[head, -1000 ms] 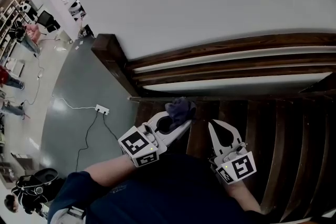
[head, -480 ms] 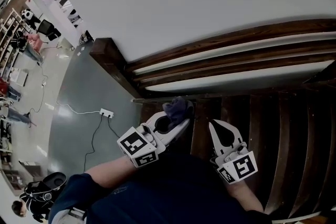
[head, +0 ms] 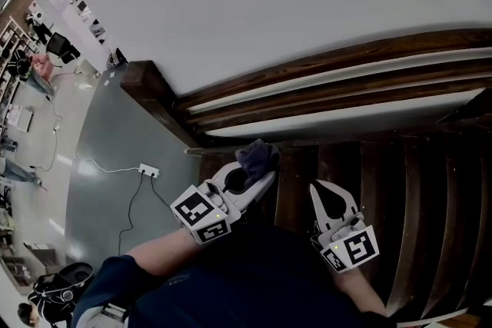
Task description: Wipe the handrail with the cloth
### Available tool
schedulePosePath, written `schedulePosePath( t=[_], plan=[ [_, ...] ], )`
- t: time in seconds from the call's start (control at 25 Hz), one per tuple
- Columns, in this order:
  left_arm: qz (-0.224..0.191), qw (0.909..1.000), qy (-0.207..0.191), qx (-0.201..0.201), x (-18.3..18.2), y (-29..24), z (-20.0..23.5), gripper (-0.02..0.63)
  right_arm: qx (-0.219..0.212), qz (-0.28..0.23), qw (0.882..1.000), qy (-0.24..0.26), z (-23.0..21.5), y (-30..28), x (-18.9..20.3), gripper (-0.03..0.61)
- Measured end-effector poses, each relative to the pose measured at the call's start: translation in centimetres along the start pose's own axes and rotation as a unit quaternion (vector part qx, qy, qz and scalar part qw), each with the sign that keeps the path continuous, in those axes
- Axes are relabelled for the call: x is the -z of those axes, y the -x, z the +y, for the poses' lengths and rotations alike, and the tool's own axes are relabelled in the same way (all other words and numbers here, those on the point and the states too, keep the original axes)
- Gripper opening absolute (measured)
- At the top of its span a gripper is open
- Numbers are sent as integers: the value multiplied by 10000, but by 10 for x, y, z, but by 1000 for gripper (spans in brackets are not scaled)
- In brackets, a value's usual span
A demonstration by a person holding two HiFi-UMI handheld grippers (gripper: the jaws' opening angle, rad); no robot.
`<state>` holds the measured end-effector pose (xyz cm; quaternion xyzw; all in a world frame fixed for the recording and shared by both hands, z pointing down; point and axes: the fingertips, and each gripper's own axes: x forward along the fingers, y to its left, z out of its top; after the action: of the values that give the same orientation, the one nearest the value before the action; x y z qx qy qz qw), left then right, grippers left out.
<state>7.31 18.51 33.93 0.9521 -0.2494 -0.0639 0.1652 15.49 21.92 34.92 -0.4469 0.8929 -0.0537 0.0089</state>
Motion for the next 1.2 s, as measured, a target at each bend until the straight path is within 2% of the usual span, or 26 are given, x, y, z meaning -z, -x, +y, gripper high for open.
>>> schedulePosePath(
  t=[0.12,0.4,0.56,0.8,0.96,1.2],
  plan=[
    [-99,9999,38,-28,-8,-11,31,81,11,156,9999,49,-16,-23,2,8],
    [-182,9997,113,-144,-33,-55,135,81,0,384,9991,205,-74,-115,-9,8],
    [-43,9997,172,-186,-41,-78,193,80,6,483,9987,148,-102,-170,-12,8],
    [300,9983,456,-202,-32,-110,269,81,163,681,9975,23,-141,-231,-5,8],
    [464,9966,675,-122,-23,-129,293,81,333,803,9962,-11,-161,-257,1,8],
    [630,9950,757,-184,-6,-156,313,81,283,1002,9946,6,-177,-279,14,9]
  ],
)
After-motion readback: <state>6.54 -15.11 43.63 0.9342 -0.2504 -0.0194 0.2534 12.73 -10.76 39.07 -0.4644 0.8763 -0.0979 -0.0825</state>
